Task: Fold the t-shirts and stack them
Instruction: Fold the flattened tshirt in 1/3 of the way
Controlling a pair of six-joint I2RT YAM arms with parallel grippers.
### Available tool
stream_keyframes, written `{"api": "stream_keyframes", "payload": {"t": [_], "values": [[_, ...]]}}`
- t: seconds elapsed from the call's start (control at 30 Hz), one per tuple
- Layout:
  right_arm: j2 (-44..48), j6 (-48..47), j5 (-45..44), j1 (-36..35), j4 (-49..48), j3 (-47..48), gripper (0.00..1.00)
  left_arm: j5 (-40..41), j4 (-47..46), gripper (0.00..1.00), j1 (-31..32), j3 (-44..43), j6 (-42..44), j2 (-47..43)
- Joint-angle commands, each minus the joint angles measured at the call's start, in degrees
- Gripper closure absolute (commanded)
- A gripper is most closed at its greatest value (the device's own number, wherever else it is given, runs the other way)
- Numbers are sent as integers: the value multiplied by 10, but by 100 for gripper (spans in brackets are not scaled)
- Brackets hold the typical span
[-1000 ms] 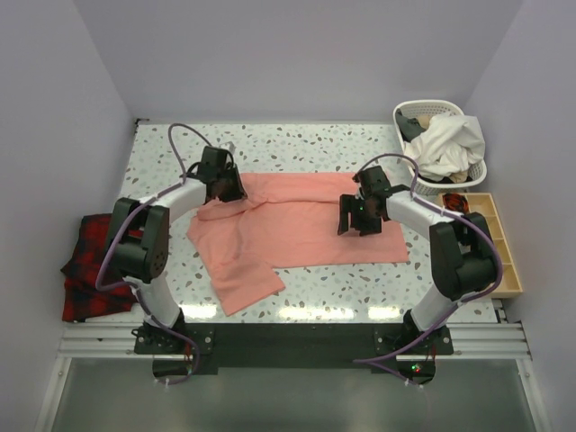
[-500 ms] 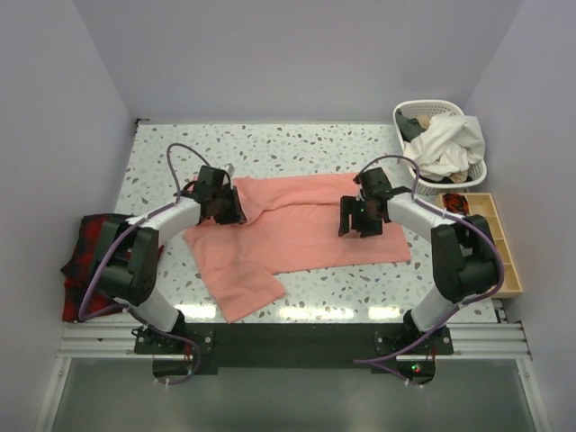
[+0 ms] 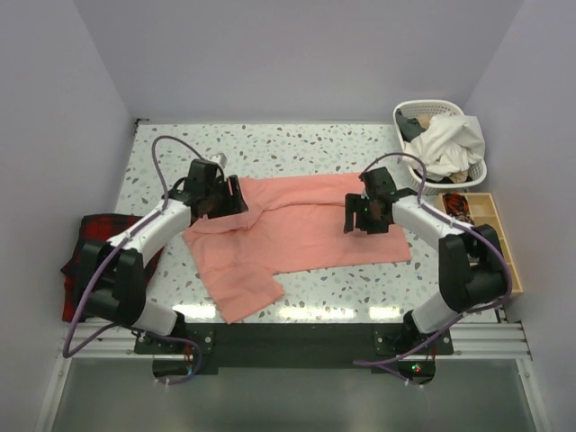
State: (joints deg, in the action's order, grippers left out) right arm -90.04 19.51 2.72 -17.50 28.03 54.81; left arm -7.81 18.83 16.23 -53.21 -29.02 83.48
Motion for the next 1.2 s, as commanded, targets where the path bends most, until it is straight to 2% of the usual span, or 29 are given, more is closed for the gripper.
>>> {"api": "stream_keyframes", "payload": {"t": [0.0, 0.17, 0.33, 0.53, 0.7, 0.83, 0.93, 1.1, 1.17], "values": [[-6, 4, -38, 14, -16, 62, 25, 31, -47, 35, -17, -62, 17, 77], [-72, 5, -29, 33, -45, 129, 25, 46, -93, 36, -34, -111, 14, 181], [-151, 7, -17, 63, -72, 165, 25, 68, -95, 36, -52, -134, 30, 230], [-217, 24, -26, 86, -31, 200, 25, 66, -90, 36, -86, -151, 38, 276], [-247, 46, -43, 110, -10, 186, 24, 20, -58, 36, -124, -219, 64, 332], [-251, 48, -51, 114, -10, 175, 24, -15, -40, 36, -139, -324, 89, 395], [-243, 37, -28, 113, -29, 174, 24, -44, 8, 36, -139, -398, 113, 426], [-184, 13, 4, 114, -70, 164, 24, -73, -15, 35, -138, -400, 125, 397], [-126, 11, 2, 113, -81, 147, 22, -81, -20, 34, -135, -386, 128, 355]]}}
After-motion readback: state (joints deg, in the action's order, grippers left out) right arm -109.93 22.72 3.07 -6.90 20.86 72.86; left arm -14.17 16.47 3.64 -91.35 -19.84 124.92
